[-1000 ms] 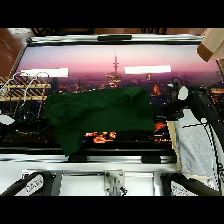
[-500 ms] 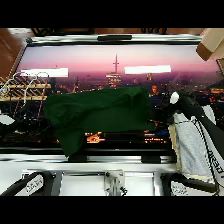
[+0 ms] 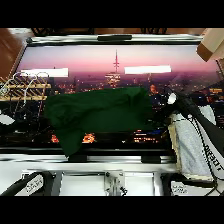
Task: Fold the shirts.
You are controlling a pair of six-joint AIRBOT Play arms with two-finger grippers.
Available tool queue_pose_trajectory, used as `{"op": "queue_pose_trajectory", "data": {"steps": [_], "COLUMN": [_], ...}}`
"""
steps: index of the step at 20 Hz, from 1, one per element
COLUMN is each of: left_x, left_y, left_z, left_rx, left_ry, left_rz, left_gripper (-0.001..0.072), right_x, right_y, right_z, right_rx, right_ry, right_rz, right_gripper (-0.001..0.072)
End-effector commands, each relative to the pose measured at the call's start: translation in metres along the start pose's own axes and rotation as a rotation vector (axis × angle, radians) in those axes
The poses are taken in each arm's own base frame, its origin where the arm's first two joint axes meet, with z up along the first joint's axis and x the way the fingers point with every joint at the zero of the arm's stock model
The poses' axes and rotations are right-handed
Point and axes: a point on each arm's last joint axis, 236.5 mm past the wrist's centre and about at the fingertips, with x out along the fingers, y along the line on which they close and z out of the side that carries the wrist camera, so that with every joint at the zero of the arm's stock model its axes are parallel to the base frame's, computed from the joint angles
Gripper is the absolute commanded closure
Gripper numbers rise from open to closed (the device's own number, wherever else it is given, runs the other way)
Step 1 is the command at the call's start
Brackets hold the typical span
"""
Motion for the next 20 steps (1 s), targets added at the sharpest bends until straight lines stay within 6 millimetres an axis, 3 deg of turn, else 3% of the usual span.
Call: {"op": "queue_pose_trajectory", "data": {"steps": [1,3,4,6,8,9,11,13,14,15,16,17,18,20], "left_x": [-0.002,-0.012,-0.021,-0.055,-0.121,-0.165,-0.282,-0.416,-0.480,-0.527,-0.564,-0.589,-0.608,-0.625], "left_y": [-0.002,-0.009,-0.015,-0.035,-0.068,-0.089,-0.142,-0.198,-0.223,-0.242,-0.258,-0.268,-0.276,-0.284], "left_z": [0.001,0.011,0.019,0.045,0.082,0.097,0.112,0.093,0.068,0.040,0.009,-0.018,-0.044,-0.079], "left_rx": [0.004,0.023,0.042,0.103,0.203,0.261,0.388,0.479,0.504,0.530,0.561,0.582,0.597,0.625], "left_ry": [0.001,-0.011,-0.024,-0.108,-0.299,-0.427,-0.747,-1.121,-1.297,-1.423,-1.520,-1.587,-1.642,-1.702], "left_rz": [-0.003,-0.011,-0.018,-0.030,-0.035,-0.036,-0.039,-0.069,-0.105,-0.137,-0.164,-0.189,-0.216,-0.235], "left_gripper": [0.0671,0.0671,0.0672,0.0672,0.0673,0.0673,0.0672,0.0672,0.0672,0.0672,0.0672,0.0672,0.0672,0.0673], "right_x": [0.001,-0.003,-0.010,-0.044,-0.112,-0.163,-0.283,-0.420,-0.478,-0.531,-0.571,-0.598,-0.618,-0.637], "right_y": [0.013,0.029,0.036,0.049,0.064,0.074,0.095,0.110,0.117,0.121,0.121,0.119,0.116,0.109], "right_z": [-0.003,-0.005,-0.002,0.012,0.034,0.044,0.046,0.014,-0.015,-0.052,-0.090,-0.124,-0.155,-0.200], "right_rx": [0.020,-0.001,-0.028,-0.110,-0.236,-0.324,-0.467,-0.507,-0.519,-0.534,-0.545,-0.552,-0.557,-0.557], "right_ry": [0.017,0.018,0.001,-0.100,-0.302,-0.447,-0.784,-1.173,-1.347,-1.513,-1.652,-1.753,-1.834,-1.928], "right_rz": [0.056,0.121,0.147,0.165,0.156,0.139,0.098,0.090,0.112,0.137,0.161,0.179,0.198,0.222], "right_gripper": [0.0468,0.0644,0.0644,0.0644,0.0644,0.0644,0.0645,0.0644,0.0644,0.0644,0.0644,0.0644,0.0644,0.0644]}}
